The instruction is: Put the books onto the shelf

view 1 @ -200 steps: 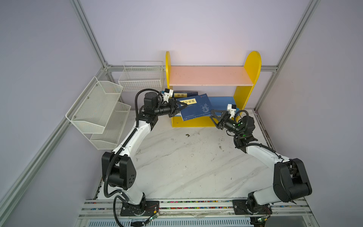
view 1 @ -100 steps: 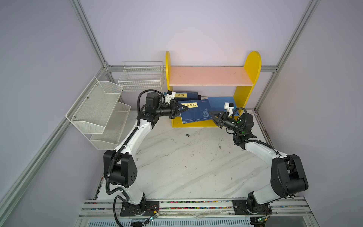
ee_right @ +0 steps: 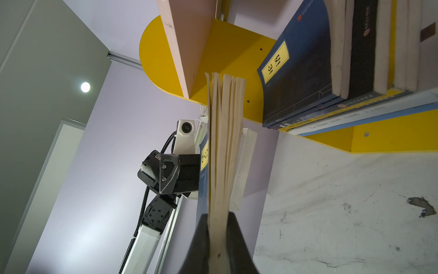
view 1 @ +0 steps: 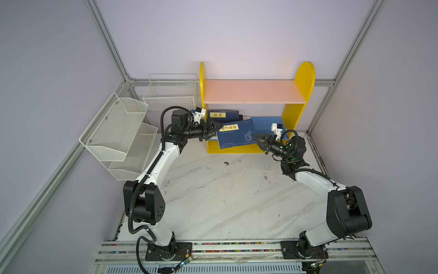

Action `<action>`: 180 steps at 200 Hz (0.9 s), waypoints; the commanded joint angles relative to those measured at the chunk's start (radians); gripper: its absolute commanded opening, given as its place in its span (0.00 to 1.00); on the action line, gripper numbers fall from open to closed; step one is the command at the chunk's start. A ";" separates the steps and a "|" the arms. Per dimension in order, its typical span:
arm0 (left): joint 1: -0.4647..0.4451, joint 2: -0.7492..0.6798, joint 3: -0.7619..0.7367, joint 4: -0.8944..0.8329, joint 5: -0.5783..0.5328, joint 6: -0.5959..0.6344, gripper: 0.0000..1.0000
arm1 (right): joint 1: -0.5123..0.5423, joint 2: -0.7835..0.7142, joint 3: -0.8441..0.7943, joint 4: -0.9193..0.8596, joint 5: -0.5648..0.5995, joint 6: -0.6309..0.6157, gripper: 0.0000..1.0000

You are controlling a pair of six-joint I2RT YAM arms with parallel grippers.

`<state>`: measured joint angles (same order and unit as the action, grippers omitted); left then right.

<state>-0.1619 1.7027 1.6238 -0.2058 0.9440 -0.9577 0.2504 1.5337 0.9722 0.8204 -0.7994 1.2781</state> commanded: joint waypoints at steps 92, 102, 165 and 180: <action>0.184 -0.279 -0.178 0.052 -0.131 0.005 0.71 | -0.003 0.156 0.212 0.033 0.203 -0.056 0.01; 0.183 -0.323 -0.191 0.063 -0.137 -0.002 0.71 | 0.003 0.177 0.238 0.011 0.221 -0.078 0.01; 0.186 -0.359 -0.256 0.072 -0.158 -0.010 0.71 | 0.063 0.298 0.401 -0.073 0.302 -0.203 0.01; 0.185 -0.362 -0.263 0.074 -0.159 -0.012 0.71 | 0.081 0.330 0.444 -0.091 0.300 -0.220 0.01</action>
<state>0.0177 1.3727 1.4021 -0.1719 0.7959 -0.9600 0.2993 1.8339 1.3399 0.7162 -0.5152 1.1046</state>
